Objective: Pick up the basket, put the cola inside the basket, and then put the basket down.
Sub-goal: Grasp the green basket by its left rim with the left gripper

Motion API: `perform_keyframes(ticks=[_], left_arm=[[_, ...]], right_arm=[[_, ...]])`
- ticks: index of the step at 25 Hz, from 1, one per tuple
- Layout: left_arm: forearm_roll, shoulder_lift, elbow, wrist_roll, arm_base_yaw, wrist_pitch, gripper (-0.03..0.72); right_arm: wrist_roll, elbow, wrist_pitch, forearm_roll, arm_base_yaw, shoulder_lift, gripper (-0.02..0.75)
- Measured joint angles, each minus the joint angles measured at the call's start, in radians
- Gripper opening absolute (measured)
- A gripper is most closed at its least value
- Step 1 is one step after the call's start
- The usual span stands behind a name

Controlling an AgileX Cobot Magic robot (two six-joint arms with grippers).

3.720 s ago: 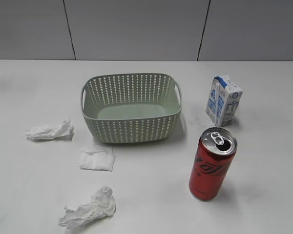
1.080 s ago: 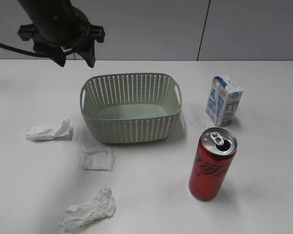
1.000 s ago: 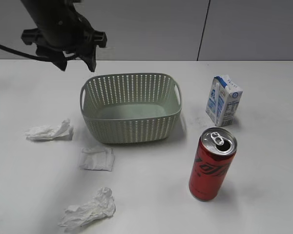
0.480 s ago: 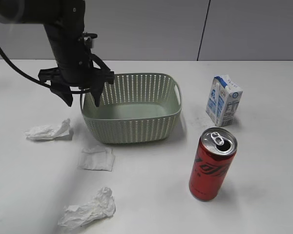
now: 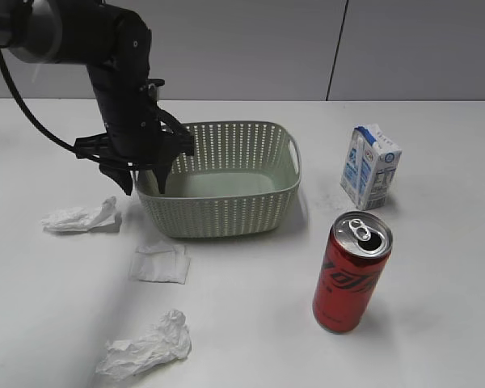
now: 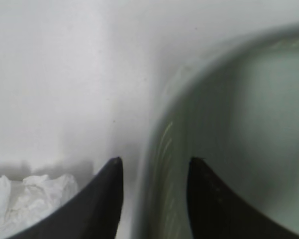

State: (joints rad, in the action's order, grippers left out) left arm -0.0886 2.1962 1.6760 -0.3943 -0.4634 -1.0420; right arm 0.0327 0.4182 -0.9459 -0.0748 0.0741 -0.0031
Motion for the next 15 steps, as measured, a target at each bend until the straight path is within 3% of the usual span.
perform_keyframes(ticks=[6, 15], left_arm=[[-0.013, 0.000, 0.001, -0.005, 0.005, -0.011, 0.049], [-0.048, -0.047, 0.005, -0.003, 0.036, -0.079, 0.003]], right_arm=[[0.000, 0.000, 0.000, 0.000, 0.000, 0.000, 0.571], [0.000, 0.000, 0.000, 0.000, 0.000, 0.000, 0.571]])
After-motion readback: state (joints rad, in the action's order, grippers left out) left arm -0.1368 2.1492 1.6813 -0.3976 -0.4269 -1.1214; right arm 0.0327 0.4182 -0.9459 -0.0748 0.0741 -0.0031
